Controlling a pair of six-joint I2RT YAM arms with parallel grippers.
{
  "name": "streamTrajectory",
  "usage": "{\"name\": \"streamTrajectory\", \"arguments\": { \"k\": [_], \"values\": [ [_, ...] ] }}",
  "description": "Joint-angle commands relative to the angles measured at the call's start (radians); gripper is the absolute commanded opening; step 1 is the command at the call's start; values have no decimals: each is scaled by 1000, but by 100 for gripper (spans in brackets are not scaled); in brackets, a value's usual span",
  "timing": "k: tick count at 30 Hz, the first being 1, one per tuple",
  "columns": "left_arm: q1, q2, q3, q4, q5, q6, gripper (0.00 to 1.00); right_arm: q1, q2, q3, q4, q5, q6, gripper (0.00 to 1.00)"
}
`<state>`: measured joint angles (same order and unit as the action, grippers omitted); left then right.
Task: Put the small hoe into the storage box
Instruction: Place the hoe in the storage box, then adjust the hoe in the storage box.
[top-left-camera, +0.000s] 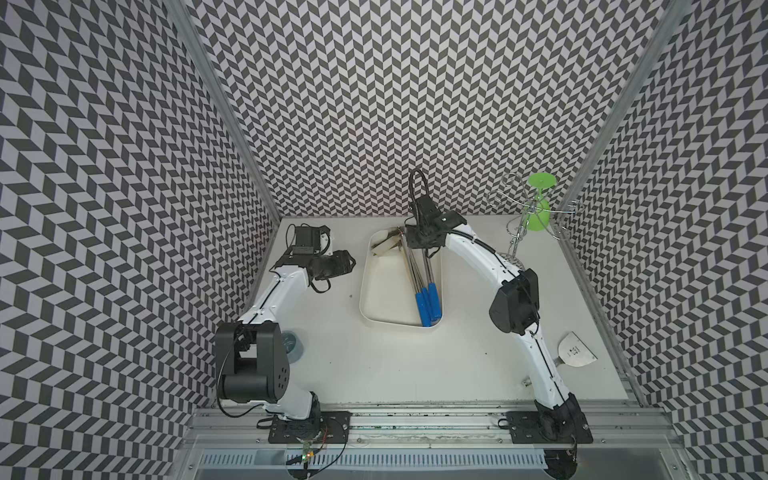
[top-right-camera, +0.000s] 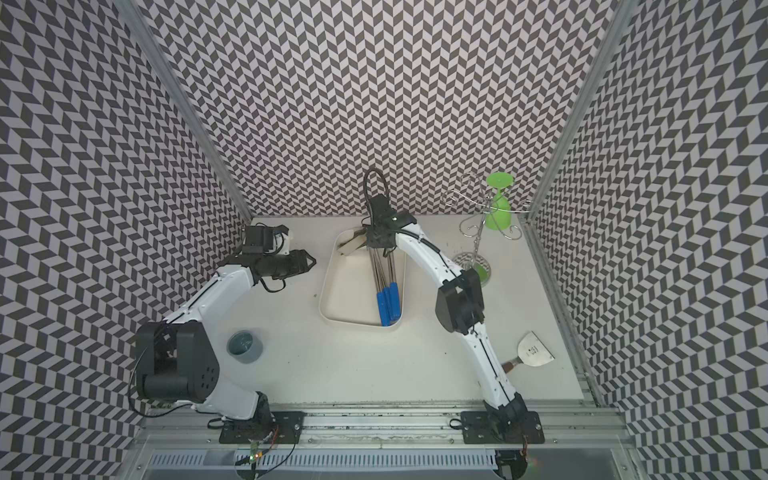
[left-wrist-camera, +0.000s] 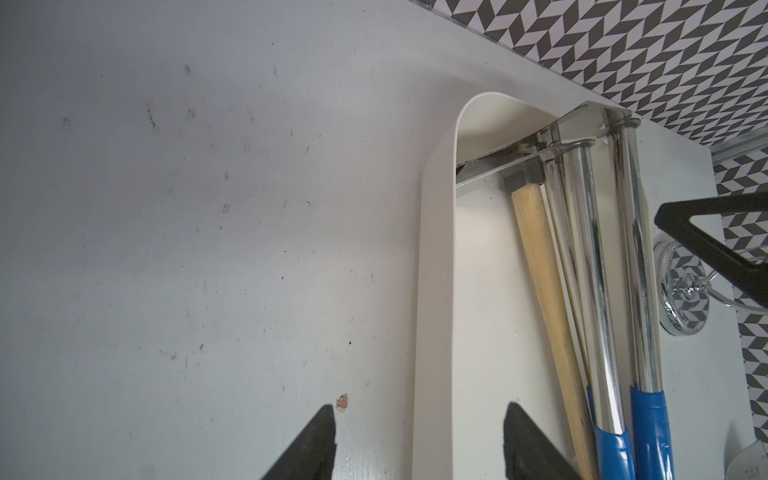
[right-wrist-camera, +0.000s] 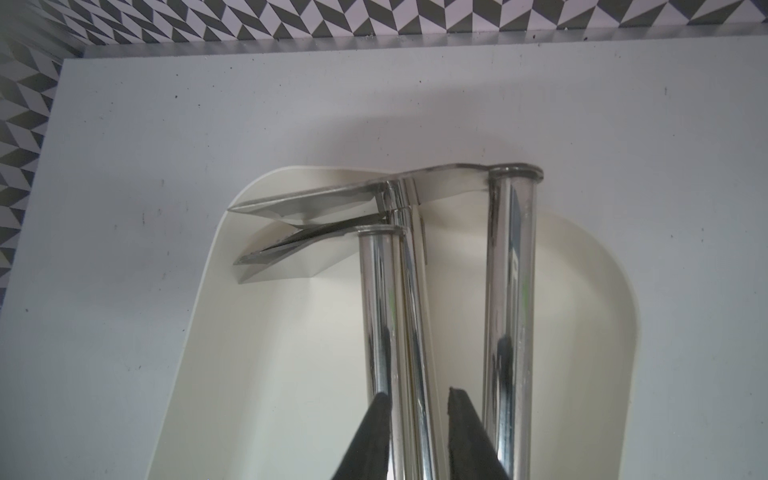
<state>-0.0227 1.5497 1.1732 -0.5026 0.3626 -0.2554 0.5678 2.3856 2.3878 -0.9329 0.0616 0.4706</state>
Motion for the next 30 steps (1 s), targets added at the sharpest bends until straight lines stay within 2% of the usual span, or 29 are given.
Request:
{"name": "streamTrajectory", "arguments": {
  "k": [1,3,4,8,16,20,26,30],
  "values": [
    [6,9,37,15,21,8,65,-80,-103,-64,109,-108,156,25],
    [7,11,37,16,26,7,64,-123,-102,-109,124,-198,206,24],
    [6,13,37,15,28,7,64,-130,-102,-126,135,-204,208,24],
    [6,13,40,9,33,14,64,-122,-92,-156,173,-179,151,23],
    [6,10,46,-5,33,25,65,-91,-46,-99,184,-138,13,25],
    [7,11,45,-2,38,21,64,-84,-46,-126,218,-102,3,29],
    [6,10,48,-4,39,23,65,-83,44,-12,147,-65,-1,31],
    [7,7,42,-2,41,21,65,-84,42,-15,156,-29,-16,32]
  ]
}}
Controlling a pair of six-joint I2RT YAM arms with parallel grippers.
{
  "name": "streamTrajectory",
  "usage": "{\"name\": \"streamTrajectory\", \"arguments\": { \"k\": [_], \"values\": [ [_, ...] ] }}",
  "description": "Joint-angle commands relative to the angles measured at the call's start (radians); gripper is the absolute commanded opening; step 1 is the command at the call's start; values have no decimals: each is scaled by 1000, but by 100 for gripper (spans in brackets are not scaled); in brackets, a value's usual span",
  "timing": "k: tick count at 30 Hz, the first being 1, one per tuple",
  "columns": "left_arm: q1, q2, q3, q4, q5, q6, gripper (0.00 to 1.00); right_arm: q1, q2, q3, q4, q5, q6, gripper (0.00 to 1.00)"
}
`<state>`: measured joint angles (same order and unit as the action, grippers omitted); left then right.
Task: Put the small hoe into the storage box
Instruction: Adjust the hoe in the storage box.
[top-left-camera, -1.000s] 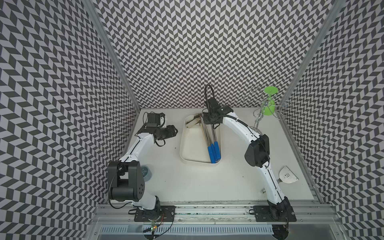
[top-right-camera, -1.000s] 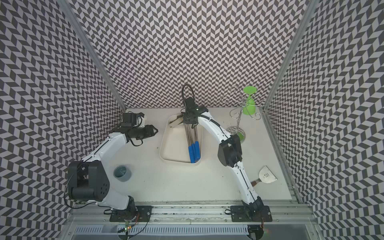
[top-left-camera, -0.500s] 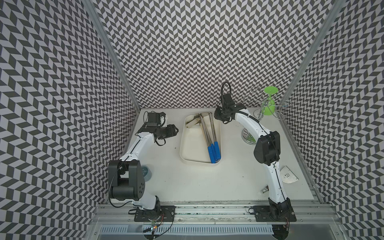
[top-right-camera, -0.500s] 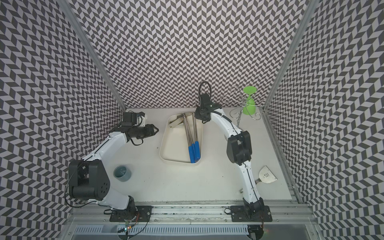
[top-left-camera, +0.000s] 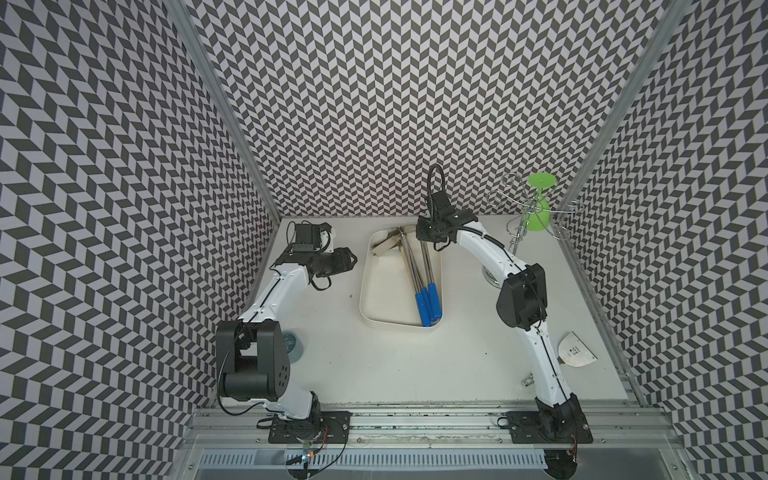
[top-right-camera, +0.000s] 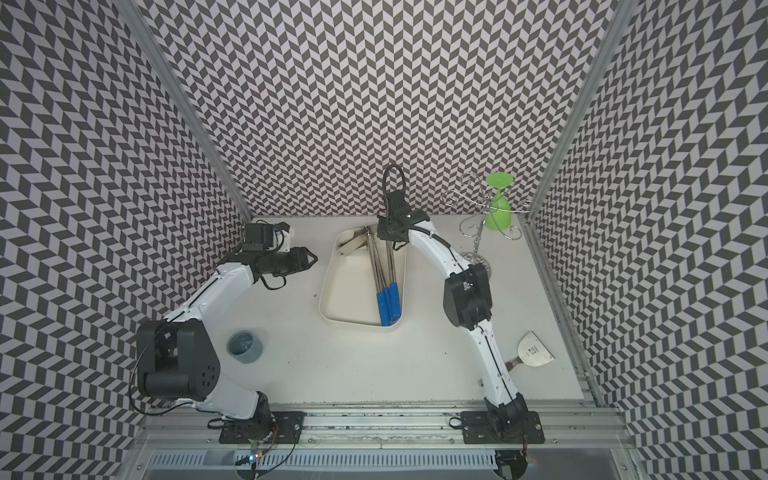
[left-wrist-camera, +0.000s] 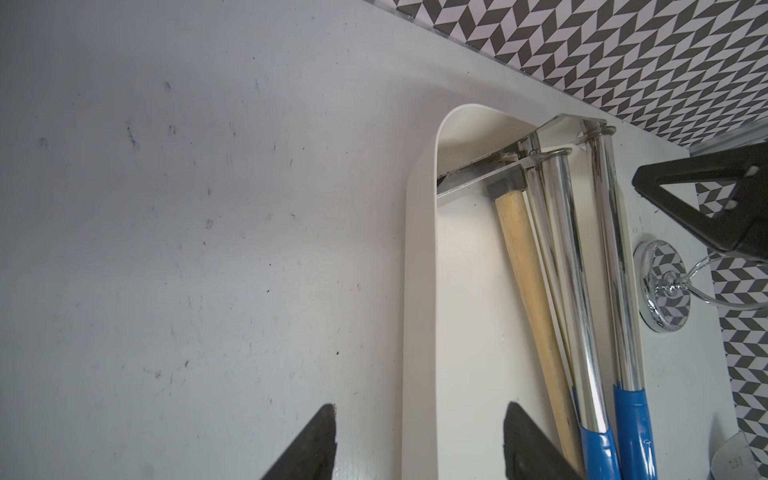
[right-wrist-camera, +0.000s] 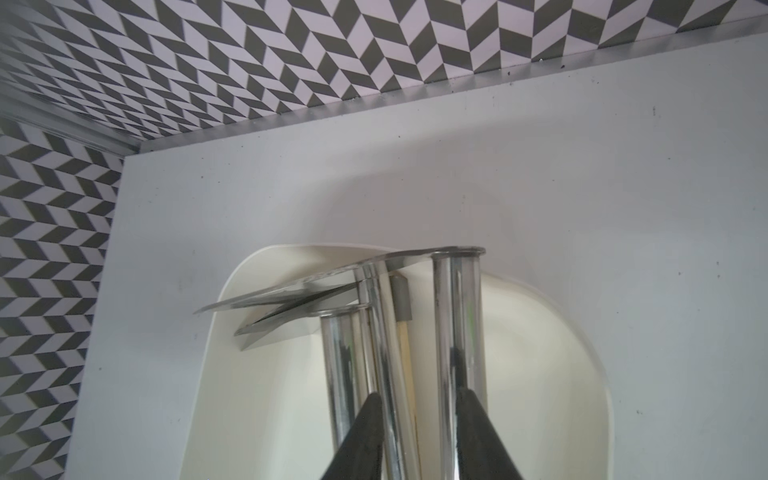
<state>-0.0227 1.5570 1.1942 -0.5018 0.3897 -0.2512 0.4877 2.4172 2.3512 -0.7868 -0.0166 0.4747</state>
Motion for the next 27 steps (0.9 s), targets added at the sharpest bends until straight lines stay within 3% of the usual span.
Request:
{"name": "streamTrajectory", "arguments": {
  "k": [1,18,24,27],
  "values": [
    [7,0,21,-3,13,17,65,-4,11,20,12,55,-24,33],
    [6,-4,12,3,18,17,65,16,92,0,7,12,-40,34],
    [7,-8,10,5,18,17,64,20,75,25,11,27,-67,10],
    [7,-9,10,5,18,17,65,30,49,39,-8,84,-86,5]
  ]
}}
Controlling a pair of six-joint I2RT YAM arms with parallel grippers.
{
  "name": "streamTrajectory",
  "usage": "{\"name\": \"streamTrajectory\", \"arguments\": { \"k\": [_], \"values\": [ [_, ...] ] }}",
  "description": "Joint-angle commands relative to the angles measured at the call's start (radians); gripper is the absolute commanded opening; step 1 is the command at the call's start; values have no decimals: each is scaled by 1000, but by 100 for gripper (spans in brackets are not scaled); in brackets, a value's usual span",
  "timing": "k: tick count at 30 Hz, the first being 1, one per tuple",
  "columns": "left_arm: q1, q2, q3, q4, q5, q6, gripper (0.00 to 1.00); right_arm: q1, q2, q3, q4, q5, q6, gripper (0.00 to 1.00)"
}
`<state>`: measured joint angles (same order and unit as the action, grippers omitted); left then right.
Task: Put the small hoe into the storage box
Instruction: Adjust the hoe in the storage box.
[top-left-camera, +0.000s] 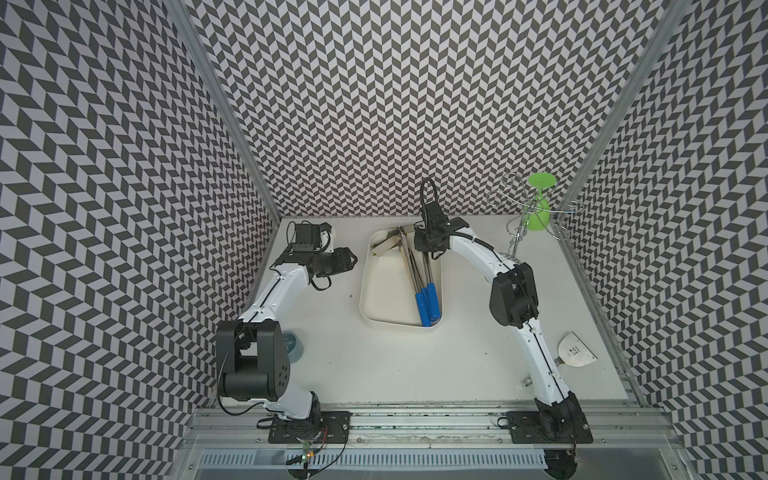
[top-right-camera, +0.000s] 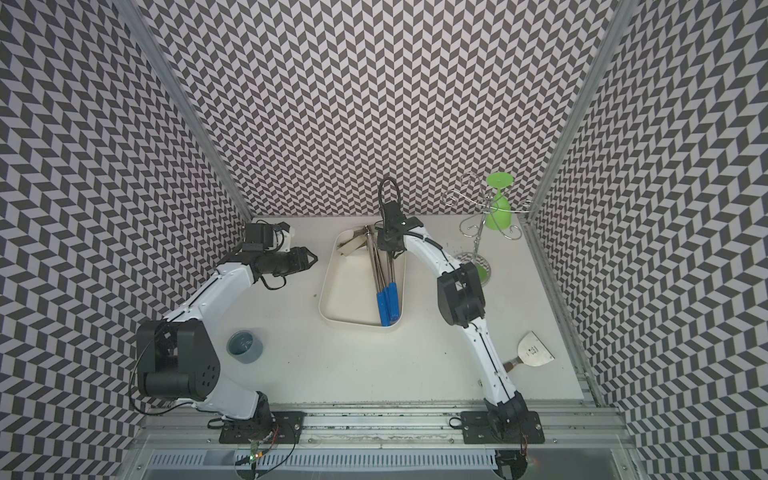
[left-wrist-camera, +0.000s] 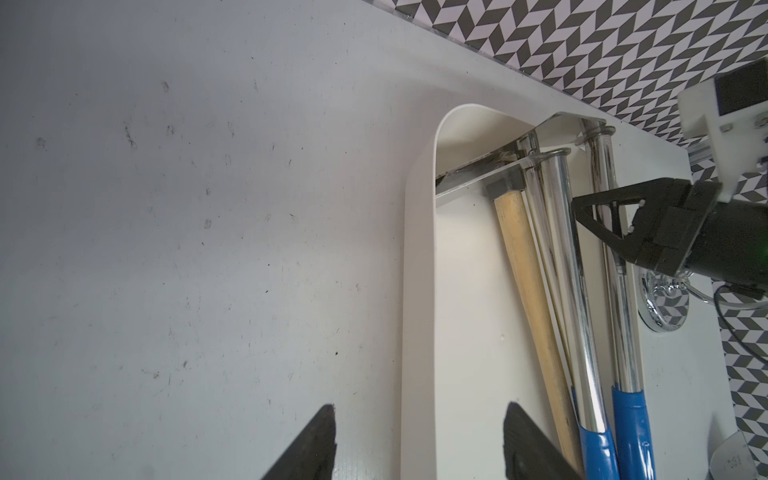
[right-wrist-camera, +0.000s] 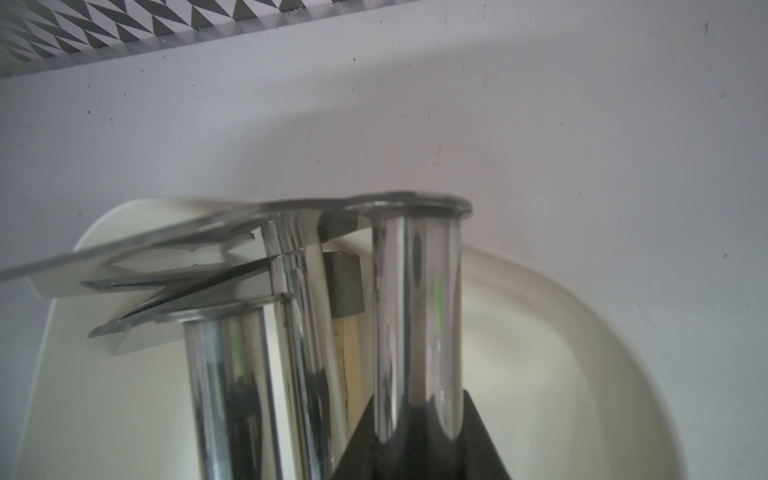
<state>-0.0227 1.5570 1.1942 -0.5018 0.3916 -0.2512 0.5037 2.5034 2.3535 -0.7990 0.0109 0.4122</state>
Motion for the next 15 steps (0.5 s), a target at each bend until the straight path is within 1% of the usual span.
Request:
{"name": "streamTrajectory", "arguments": {
  "k": [1,6,15],
  "values": [
    [7,-8,10,6,17,17,65,20,-47,37,-6,86,-31,4],
    [7,-2,10,9,25,16,65,65,-70,38,-34,193,-59,3],
    [6,-3,-1,12,38,15,65,147,-54,83,-62,359,-79,2]
  ]
}}
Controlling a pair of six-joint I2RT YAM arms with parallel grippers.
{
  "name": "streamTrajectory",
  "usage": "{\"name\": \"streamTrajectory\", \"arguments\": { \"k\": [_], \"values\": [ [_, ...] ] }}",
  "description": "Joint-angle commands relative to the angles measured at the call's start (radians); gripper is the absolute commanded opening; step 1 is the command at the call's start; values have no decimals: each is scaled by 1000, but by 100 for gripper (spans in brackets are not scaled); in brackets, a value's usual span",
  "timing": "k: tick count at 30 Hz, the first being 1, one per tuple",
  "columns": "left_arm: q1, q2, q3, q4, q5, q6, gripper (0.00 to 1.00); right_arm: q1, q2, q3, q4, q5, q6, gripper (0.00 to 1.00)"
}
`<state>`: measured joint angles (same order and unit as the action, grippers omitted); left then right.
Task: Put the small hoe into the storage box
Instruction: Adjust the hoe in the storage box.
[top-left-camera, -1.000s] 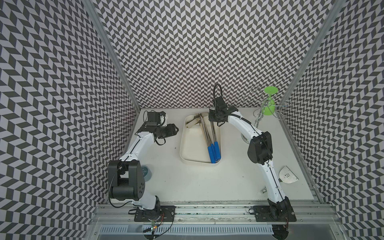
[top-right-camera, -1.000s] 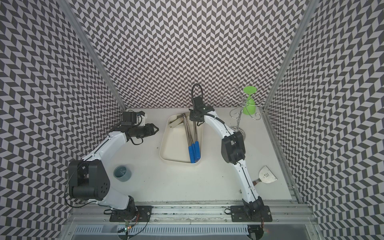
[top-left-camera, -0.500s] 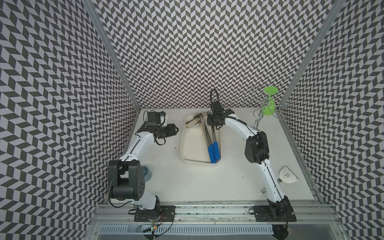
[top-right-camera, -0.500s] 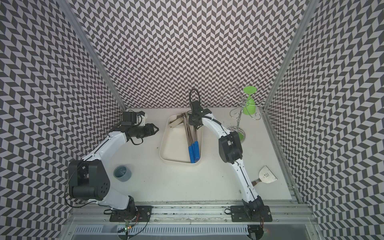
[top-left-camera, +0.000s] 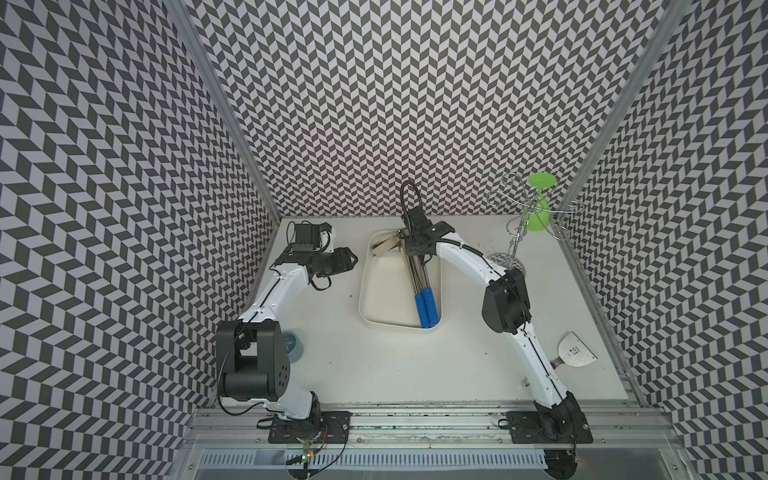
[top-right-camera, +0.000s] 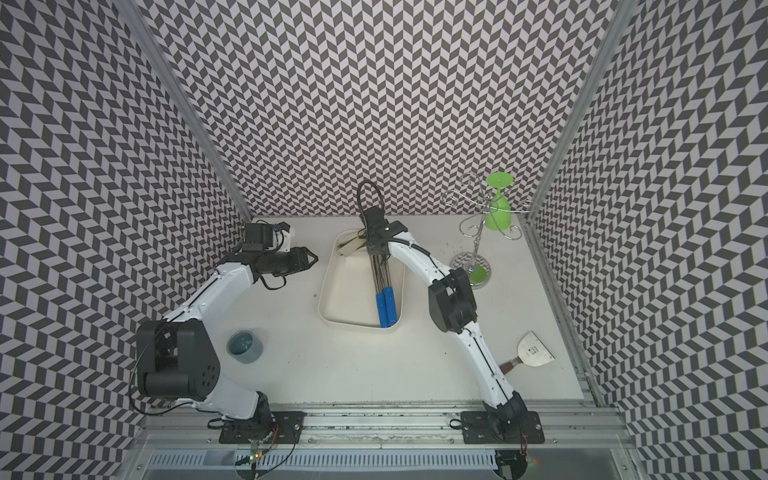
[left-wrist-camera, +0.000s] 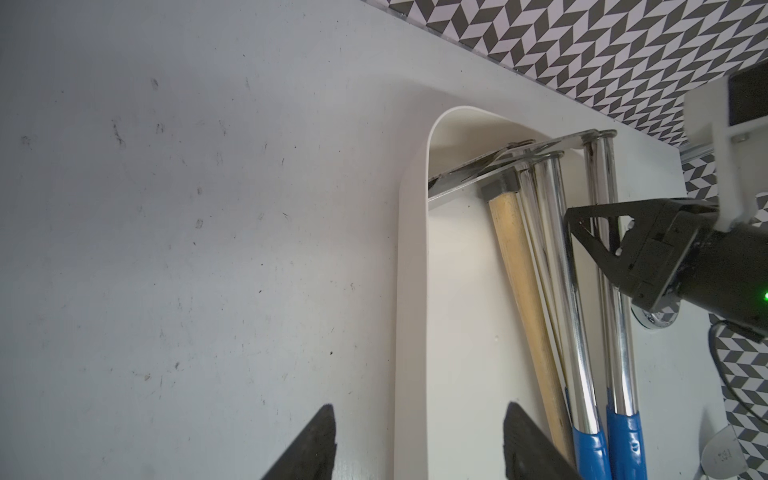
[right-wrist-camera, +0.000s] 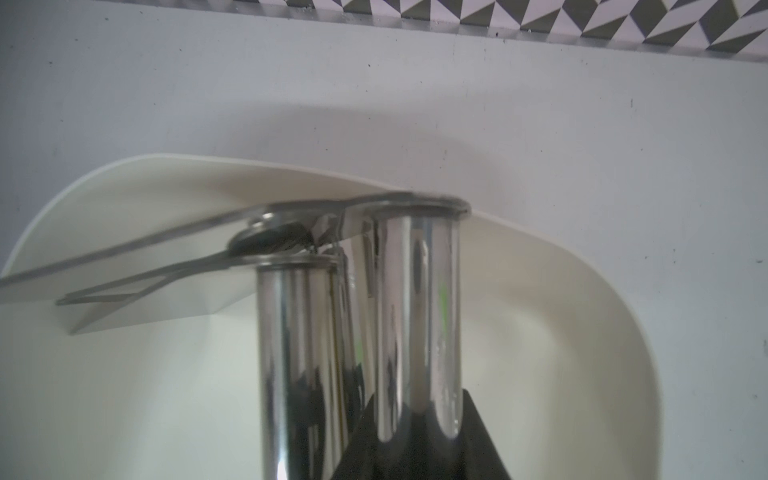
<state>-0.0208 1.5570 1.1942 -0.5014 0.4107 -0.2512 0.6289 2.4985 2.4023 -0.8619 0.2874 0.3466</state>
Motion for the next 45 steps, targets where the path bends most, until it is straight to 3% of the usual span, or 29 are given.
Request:
{"name": "streamTrajectory", "arguments": {
  "k": [1,13,28,34,40,45],
  "values": [
    [5,-4,-3,13,21,15,65,27,-48,37,1,94,-15,2],
    [5,-16,-14,23,28,10,64,37,-2,0,-12,185,-27,3],
    [5,-38,-35,29,22,9,65,91,74,-20,-21,183,-26,3],
    [3,-45,-47,35,23,7,65,91,82,-43,-40,201,-37,4],
    [5,-43,-45,36,22,9,64,77,84,-81,-47,160,-40,11],
    [5,-43,-43,37,20,10,65,62,86,-104,-83,155,-40,10]
  ]
}}
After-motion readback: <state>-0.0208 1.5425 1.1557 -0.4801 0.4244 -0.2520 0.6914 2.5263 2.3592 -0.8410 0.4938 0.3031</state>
